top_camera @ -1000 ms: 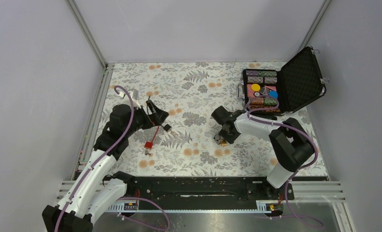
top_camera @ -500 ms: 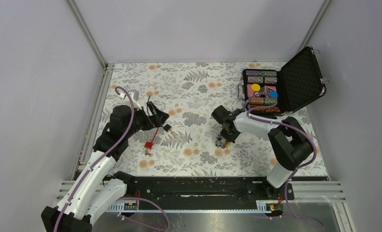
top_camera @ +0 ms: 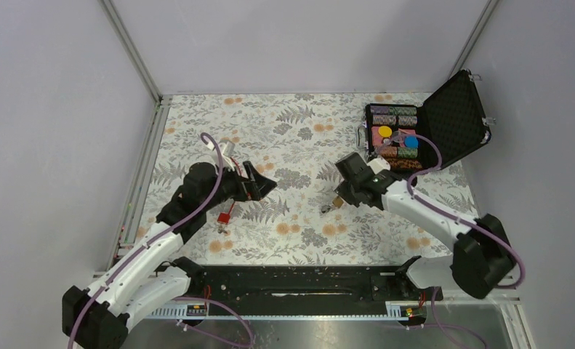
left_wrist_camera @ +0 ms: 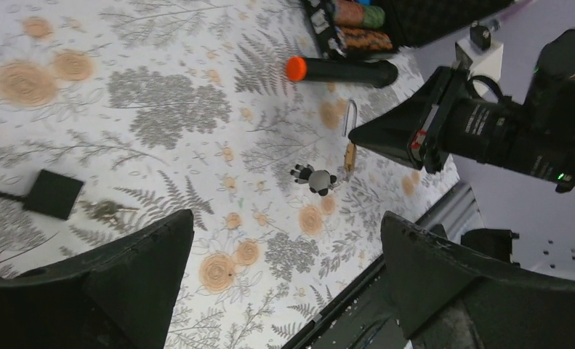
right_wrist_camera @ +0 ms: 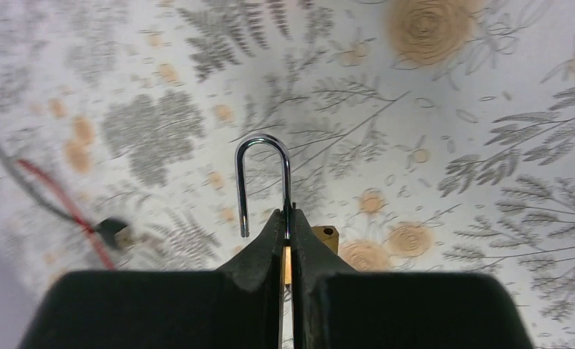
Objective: Lock with the key
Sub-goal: Pick up the lock from the center of the board, then lock the lock.
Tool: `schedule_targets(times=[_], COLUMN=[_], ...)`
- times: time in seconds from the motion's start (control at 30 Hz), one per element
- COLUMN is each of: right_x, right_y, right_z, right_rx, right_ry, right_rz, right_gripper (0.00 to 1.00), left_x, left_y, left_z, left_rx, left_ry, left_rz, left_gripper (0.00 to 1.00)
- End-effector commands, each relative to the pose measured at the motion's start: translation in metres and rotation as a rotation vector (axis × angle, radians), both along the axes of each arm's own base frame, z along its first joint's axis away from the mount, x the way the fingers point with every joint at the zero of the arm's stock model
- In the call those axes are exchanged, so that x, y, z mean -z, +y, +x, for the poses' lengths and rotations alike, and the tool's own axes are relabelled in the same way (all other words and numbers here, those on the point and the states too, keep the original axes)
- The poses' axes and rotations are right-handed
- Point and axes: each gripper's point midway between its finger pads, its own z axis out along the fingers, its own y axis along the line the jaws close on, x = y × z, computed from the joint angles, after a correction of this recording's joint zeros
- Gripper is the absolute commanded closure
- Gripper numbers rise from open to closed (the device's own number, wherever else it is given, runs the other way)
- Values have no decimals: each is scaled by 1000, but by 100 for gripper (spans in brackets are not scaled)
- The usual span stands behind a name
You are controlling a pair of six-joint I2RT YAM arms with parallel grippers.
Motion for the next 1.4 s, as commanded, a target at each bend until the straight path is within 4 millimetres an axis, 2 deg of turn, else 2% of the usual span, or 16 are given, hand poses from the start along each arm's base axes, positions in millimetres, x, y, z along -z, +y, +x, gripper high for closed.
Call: schedule_targets(times=[0.0, 0.2, 0.33, 0.47, 0.63, 0.73, 1.07, 1.17, 1.37], right_x=[-42, -90, -117, -136, -150, -153, -164, -166, -171], right_y=[19, 37, 44, 46, 44, 41, 38, 39, 41], right_z=[9, 8, 4, -2, -13, -20, -31, -33, -34], right_rx=[-1, 8, 7, 5, 4, 0, -6, -5, -2], right_ry=[-128, -205, -247, -270, -280, -272, -269, -262, -257], right_rz=[184, 381, 487, 562, 613, 622, 659, 678, 701], right_gripper=[100, 100, 100, 100, 100, 100, 100, 100, 100], left_x=[-43, -66, -68, -65, -72, -75, -75, -71, -67], left_y=[-33, -74, -106, -137, -166, -171, -174, -177, -177], left_z=[3, -7, -15, -16, -25, -27, -15, -16, -19], left_rx=[104, 224, 284, 306, 348, 326, 200, 209, 224], left_ry=[-185, -412, -490, -522, -606, -644, -701, -696, -692], left_rz=[-117, -110, -64, -34, -40, -48, -25, -10, 3], left_gripper=[1, 1, 3, 7, 11, 16, 58, 58, 50])
